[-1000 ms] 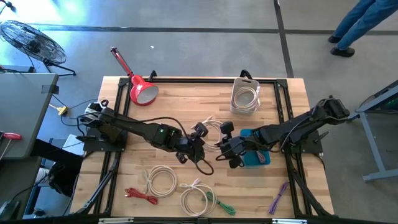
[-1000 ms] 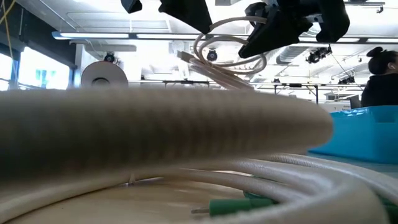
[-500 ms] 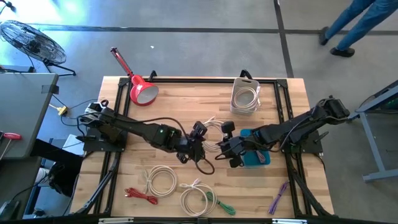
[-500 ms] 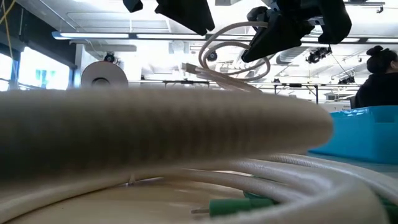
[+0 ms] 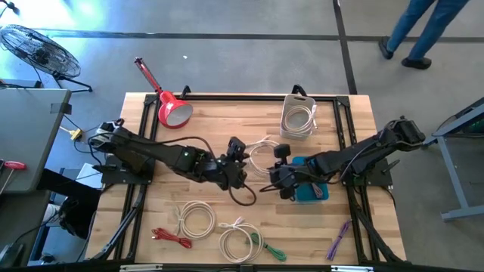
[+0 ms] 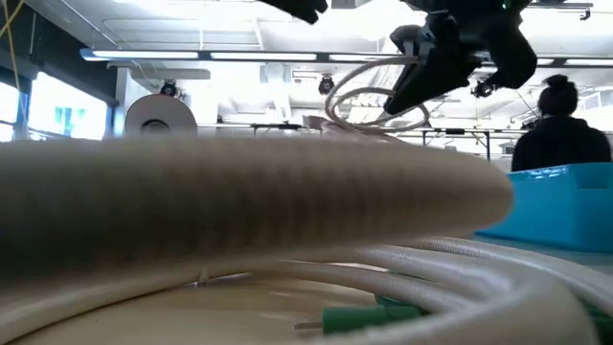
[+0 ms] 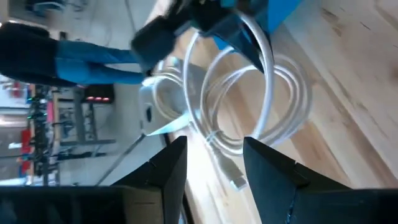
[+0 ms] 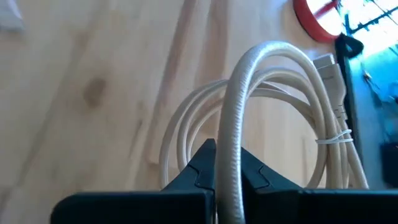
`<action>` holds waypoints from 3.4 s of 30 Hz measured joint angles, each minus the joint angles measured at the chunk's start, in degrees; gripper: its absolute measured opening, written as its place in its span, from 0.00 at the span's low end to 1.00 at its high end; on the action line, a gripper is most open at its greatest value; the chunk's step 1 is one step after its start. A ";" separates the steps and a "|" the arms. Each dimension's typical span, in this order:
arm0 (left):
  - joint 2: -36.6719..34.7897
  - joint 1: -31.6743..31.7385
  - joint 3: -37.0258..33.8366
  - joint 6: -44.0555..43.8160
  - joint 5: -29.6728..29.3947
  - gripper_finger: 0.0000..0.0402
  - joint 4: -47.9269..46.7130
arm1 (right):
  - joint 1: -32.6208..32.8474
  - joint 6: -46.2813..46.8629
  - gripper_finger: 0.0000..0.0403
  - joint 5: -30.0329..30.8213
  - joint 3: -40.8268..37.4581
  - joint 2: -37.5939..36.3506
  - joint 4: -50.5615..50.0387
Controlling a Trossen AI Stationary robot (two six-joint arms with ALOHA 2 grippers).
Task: Pick & Place USB Port
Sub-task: Put the white HDMI cable into the white bin, then put the red charger cable into the blue bin
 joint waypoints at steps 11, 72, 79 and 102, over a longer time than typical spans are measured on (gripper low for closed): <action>-2.62 0.07 0.11 -0.01 -8.06 0.37 -6.36 | -4.29 9.93 0.01 21.01 -0.02 -6.66 -14.78; -2.58 0.13 0.04 -21.81 -9.47 0.37 -30.55 | -42.12 10.99 0.43 -11.22 0.57 4.41 -20.63; -2.58 0.13 -0.02 -21.79 -5.48 0.37 -30.73 | -42.05 11.05 0.47 -19.52 4.44 2.26 -22.61; -2.58 -1.08 -12.66 -32.61 24.73 0.37 -33.62 | -29.67 16.63 0.43 -23.22 9.78 -12.21 -29.88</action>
